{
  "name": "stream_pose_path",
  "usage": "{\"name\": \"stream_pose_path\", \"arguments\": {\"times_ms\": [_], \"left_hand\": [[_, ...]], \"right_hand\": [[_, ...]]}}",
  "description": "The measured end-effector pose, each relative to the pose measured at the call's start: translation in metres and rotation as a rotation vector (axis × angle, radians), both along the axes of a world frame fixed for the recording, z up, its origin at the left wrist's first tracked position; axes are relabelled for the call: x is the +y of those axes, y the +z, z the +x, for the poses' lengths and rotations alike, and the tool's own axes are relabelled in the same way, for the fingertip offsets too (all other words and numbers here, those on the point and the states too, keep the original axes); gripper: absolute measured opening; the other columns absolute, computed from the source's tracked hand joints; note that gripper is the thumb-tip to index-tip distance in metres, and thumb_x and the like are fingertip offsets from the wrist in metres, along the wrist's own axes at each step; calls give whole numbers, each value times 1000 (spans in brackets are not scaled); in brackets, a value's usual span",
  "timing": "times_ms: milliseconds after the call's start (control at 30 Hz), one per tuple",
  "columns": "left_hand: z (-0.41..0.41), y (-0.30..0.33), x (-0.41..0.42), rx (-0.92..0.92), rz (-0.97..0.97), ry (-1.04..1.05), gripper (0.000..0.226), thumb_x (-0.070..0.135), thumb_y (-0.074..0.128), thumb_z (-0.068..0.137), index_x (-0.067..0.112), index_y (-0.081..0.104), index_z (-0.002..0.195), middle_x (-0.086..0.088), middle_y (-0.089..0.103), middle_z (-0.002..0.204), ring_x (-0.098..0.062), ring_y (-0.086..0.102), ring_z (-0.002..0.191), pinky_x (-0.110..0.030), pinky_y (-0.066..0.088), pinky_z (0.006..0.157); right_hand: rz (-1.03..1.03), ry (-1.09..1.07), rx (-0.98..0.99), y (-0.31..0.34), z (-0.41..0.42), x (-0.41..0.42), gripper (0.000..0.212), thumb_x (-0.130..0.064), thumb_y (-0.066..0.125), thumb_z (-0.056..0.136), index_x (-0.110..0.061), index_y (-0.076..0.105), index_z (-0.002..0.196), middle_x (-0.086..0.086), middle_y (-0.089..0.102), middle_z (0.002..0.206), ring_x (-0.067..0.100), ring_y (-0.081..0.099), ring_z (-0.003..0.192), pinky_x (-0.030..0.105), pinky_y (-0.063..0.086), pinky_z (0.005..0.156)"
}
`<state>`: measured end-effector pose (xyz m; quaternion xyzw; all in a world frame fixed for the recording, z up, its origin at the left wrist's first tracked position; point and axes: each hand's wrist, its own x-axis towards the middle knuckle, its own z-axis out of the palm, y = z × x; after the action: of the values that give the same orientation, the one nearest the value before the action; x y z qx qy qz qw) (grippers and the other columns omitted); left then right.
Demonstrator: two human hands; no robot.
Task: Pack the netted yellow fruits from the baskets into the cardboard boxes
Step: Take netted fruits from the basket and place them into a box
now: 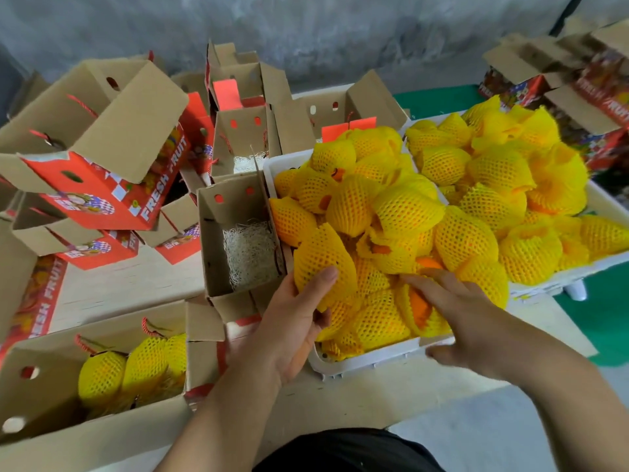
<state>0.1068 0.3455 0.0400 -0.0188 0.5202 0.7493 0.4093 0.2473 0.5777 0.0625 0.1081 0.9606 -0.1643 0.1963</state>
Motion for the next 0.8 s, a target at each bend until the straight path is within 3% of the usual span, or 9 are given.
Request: {"name": "stream_pose_path", "arguments": {"times_ms": [100, 167, 267, 333, 400, 500, 533, 633, 800], "left_hand": [[4, 0, 2, 28, -41, -47, 69, 68, 94, 52, 38, 76, 112, 9, 74, 114, -13, 58, 86, -26, 40, 63], [6, 2, 1, 60, -83, -73, 80, 79, 87, 50, 44, 72, 119, 12, 73, 123, -6, 66, 91, -28, 42, 69], [6, 6, -1, 92, -66, -113, 86, 87, 76, 56, 52, 57, 132, 17, 66, 137, -11, 64, 123, -38, 47, 100], [6, 7, -3, 81, -7, -124, 88, 80, 80, 61, 49, 53, 138, 15, 63, 141, -16, 61, 131, -46, 42, 112], [6, 8, -7, 109, 19, -150, 90, 75, 81, 65, 45, 49, 144, 11, 63, 143, -19, 61, 130, -45, 45, 106], [4, 6, -23, 141, 39, -136, 96, 73, 80, 68, 37, 45, 150, 2, 63, 143, -28, 63, 127, -43, 52, 97], [1, 6, -31, 134, 40, -113, 101, 72, 83, 65, 32, 45, 150, -1, 65, 140, -28, 65, 123, -45, 54, 97], [-11, 5, -62, 158, 15, -50, 114, 73, 89, 53, 19, 50, 145, -9, 64, 114, -18, 62, 81, -31, 50, 69], [-29, 1, -132, 197, 48, 7, 97, 67, 93, 54, 11, 51, 121, -7, 53, 86, -17, 44, 72, -29, 40, 65]], "right_hand": [[-84, -101, 192, 1, -8, 2, 92, -38, 85, 79, -43, 30, 152, -9, 38, 155, 30, 42, 132, 44, 40, 107], [-172, -209, 276, 1, -8, -1, 87, -38, 87, 73, -42, 39, 146, -7, 50, 140, 27, 42, 125, 40, 41, 98], [-354, -372, 457, -1, -5, -14, 81, -46, 87, 68, -48, 46, 138, -13, 51, 129, 11, 46, 123, 29, 41, 94], [-560, -496, 568, 2, -11, -33, 73, -53, 82, 65, -47, 52, 131, -20, 59, 118, -8, 57, 105, 16, 46, 84], [-796, -572, 617, 5, -20, -56, 68, -57, 80, 66, -46, 57, 129, -19, 69, 111, -6, 66, 98, 20, 54, 81], [-1049, -582, 610, 4, -35, -88, 71, -50, 86, 66, -49, 57, 131, -12, 71, 122, 13, 70, 111, 41, 60, 89], [-1094, -576, 600, 4, -40, -98, 76, -48, 89, 65, -52, 55, 132, -13, 71, 124, 12, 70, 112, 39, 61, 89], [-1126, -567, 567, 5, -53, -127, 91, -48, 94, 56, -54, 50, 135, -22, 70, 120, 5, 70, 108, 27, 61, 82], [-1113, -519, 513, 3, -79, -191, 90, -42, 96, 58, -49, 51, 135, -25, 72, 109, 0, 71, 97, 16, 57, 71]]}}
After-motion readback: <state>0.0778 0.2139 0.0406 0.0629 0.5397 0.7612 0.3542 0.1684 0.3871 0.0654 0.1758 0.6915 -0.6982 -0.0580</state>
